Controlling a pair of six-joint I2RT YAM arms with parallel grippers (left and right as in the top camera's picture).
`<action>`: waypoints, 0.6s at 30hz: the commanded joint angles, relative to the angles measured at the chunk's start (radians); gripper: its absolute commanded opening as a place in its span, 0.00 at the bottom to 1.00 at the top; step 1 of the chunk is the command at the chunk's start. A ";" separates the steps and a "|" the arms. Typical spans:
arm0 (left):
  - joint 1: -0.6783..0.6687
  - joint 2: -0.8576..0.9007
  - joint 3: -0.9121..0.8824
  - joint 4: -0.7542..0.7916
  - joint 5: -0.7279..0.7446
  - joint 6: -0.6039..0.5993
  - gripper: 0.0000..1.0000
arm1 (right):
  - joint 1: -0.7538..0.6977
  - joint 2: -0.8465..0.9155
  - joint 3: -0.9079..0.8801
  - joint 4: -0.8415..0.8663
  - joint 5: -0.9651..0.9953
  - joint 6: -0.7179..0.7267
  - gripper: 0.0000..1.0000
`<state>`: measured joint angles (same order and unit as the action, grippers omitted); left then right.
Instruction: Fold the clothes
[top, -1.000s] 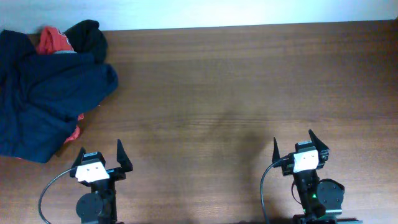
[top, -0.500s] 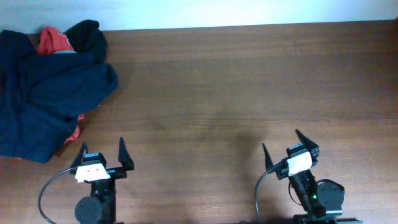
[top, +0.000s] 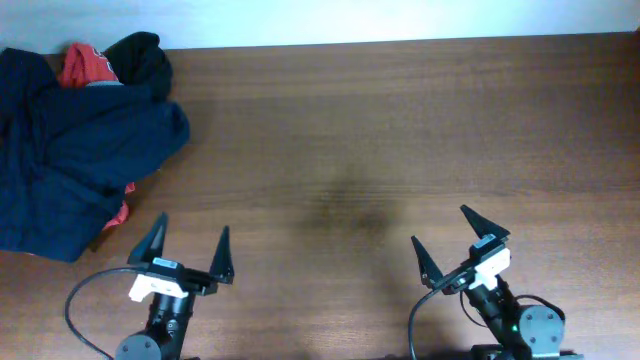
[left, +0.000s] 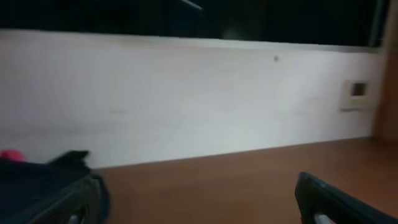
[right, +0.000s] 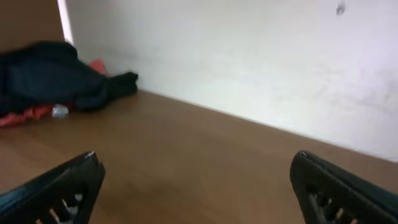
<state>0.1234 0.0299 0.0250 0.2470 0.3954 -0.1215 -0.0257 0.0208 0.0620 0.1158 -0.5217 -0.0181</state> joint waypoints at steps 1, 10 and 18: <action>-0.005 0.093 0.113 -0.001 0.090 -0.058 0.99 | -0.008 0.047 0.143 0.012 0.033 0.018 0.99; -0.005 0.665 0.616 -0.113 0.195 -0.057 0.99 | -0.008 0.525 0.570 0.011 -0.009 0.001 0.99; -0.005 1.157 1.112 -0.380 0.222 0.012 0.99 | -0.008 1.060 1.106 -0.033 -0.072 0.000 0.98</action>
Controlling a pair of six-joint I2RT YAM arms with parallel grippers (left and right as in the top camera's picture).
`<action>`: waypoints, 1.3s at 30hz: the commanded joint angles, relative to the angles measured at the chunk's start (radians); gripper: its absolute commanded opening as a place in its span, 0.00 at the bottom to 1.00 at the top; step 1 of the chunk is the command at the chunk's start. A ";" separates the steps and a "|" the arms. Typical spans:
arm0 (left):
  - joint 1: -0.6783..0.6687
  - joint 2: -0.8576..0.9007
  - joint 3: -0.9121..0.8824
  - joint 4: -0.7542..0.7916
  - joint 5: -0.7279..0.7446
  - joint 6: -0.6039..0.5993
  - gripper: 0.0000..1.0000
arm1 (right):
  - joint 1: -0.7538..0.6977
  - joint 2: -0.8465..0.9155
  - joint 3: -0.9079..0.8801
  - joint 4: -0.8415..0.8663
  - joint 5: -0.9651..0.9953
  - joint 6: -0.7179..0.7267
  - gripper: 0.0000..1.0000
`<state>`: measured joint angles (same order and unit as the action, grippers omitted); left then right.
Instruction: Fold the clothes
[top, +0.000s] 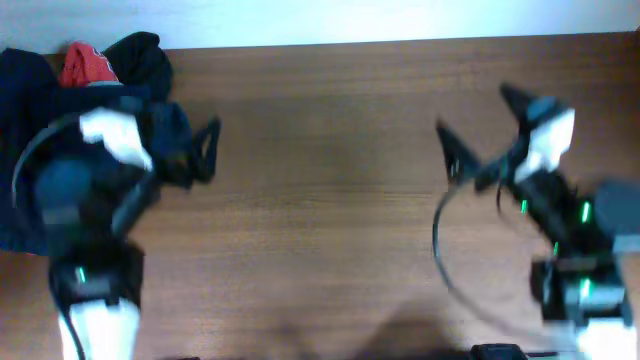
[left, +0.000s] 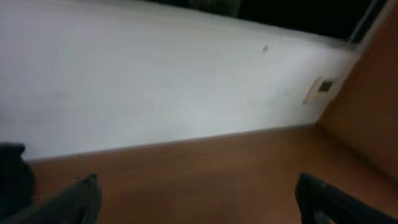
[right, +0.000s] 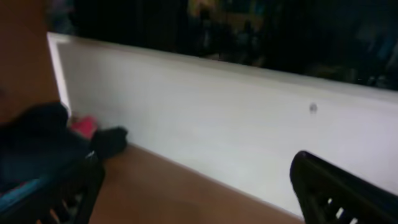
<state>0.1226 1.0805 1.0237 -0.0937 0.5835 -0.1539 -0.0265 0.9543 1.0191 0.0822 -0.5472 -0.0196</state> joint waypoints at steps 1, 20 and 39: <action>-0.004 0.158 0.147 -0.056 0.035 0.042 0.99 | -0.008 0.195 0.221 0.000 -0.083 0.002 0.98; 0.064 0.389 0.329 -0.406 -0.299 -0.021 0.99 | -0.037 0.752 0.714 -0.435 -0.340 0.168 0.98; 0.477 0.478 0.430 -0.721 -0.473 -0.220 0.98 | -0.005 0.750 0.714 -1.038 -0.419 -0.126 0.94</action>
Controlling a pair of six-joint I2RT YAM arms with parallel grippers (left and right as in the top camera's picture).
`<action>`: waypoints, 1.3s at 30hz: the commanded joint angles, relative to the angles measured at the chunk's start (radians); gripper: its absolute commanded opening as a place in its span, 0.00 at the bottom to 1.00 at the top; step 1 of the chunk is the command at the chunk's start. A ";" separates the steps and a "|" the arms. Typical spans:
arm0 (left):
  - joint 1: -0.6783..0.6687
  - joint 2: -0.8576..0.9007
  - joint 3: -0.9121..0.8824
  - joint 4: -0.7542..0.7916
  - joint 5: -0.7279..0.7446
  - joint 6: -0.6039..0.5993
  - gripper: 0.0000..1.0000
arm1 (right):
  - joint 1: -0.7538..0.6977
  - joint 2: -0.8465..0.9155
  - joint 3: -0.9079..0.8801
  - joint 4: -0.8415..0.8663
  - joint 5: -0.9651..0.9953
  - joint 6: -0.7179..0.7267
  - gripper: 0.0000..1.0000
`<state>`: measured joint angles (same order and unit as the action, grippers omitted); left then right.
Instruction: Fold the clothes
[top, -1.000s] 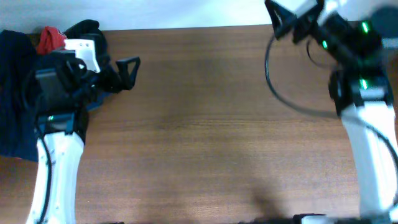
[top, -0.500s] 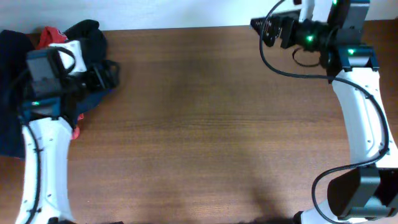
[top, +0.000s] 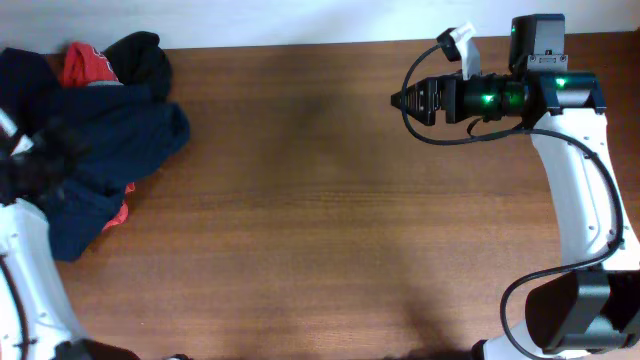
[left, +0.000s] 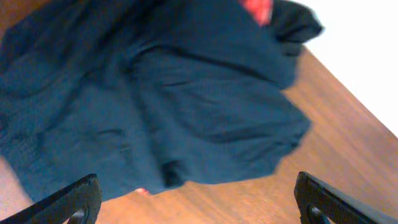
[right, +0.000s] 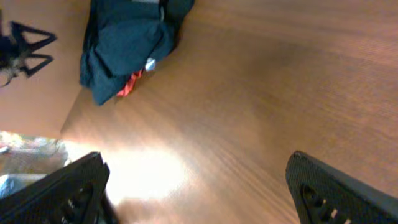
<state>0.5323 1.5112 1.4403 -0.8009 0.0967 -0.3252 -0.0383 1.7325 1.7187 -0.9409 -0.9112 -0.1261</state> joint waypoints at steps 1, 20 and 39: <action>0.085 0.061 0.014 -0.021 0.011 -0.050 0.98 | 0.008 -0.028 0.014 -0.022 -0.041 -0.020 0.94; 0.282 0.249 0.005 0.018 -0.060 -0.186 0.80 | 0.238 -0.024 0.012 -0.051 0.446 -0.027 0.98; 0.261 0.415 0.003 0.375 -0.053 0.278 0.81 | 0.254 -0.024 0.012 -0.045 0.460 -0.027 0.99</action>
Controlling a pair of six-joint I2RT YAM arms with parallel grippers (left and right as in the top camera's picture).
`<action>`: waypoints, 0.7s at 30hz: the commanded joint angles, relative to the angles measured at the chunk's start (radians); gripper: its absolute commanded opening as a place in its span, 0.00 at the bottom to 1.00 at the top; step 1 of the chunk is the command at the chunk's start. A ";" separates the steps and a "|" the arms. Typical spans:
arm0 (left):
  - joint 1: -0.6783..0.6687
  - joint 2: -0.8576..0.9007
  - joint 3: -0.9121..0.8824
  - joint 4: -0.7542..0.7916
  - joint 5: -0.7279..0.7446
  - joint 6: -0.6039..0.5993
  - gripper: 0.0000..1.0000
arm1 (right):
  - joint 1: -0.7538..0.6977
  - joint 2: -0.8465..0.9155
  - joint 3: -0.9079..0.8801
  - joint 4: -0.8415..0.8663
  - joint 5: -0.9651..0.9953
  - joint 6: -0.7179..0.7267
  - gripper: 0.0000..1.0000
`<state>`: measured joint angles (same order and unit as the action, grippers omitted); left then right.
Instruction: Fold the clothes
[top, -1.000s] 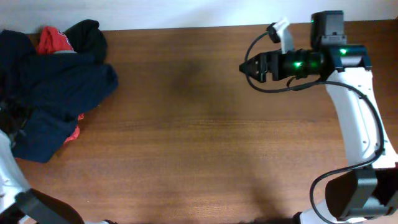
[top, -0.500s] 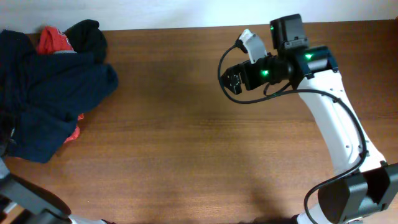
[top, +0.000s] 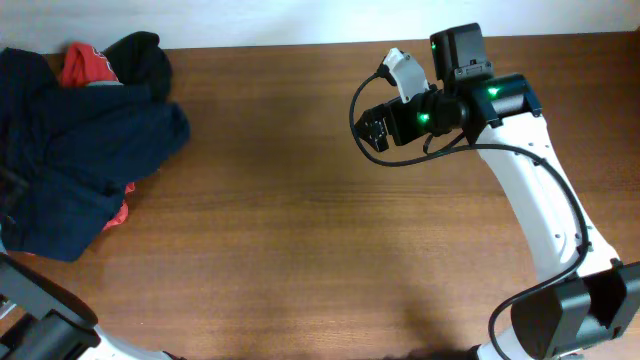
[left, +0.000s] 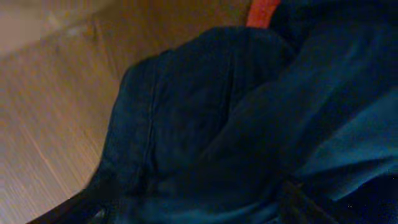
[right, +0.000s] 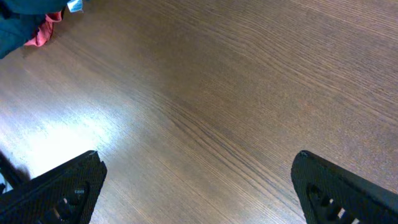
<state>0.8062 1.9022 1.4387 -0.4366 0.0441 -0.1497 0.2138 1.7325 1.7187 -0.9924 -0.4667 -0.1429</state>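
A heap of clothes lies at the table's far left corner: a big navy garment (top: 70, 160), a red one (top: 85, 65) and a black one (top: 145, 55). My left gripper (left: 196, 208) is open and down close on the navy cloth (left: 205, 112), its dark fingers (left: 93, 205) apart at the frame's bottom with cloth between them. In the overhead view it is almost hidden at the left edge. My right gripper (top: 370, 130) hangs open over bare wood right of the table's middle, holding nothing. Its fingers (right: 62, 186) stand wide apart.
The brown wooden table (top: 300, 250) stretches between the heap and the right arm (top: 530, 190). A white wall runs along the far edge. In the right wrist view, a corner of the heap (right: 31, 15) shows at the top left.
My left gripper has come down from above the heap to just over the navy cloth. My right gripper has moved left and nearer, now tilted down at the table.
Both arms first sat at the front edge with grippers open. Then they were raised, the left towards the heap, the right towards the far right. Then the left was over the navy garment, and now it is low on it, still open.
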 joint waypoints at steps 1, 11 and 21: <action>-0.017 0.029 0.005 0.013 0.010 0.106 0.80 | 0.002 -0.024 0.012 0.009 0.016 -0.010 0.99; -0.090 0.071 0.005 0.006 0.114 0.283 0.58 | 0.002 -0.024 0.012 0.023 0.021 -0.010 0.99; -0.099 0.034 0.035 -0.029 0.130 0.080 0.01 | 0.002 -0.024 0.005 0.023 0.061 -0.010 0.99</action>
<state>0.7136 1.9572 1.4437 -0.4427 0.1257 0.0505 0.2138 1.7325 1.7187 -0.9722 -0.4248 -0.1425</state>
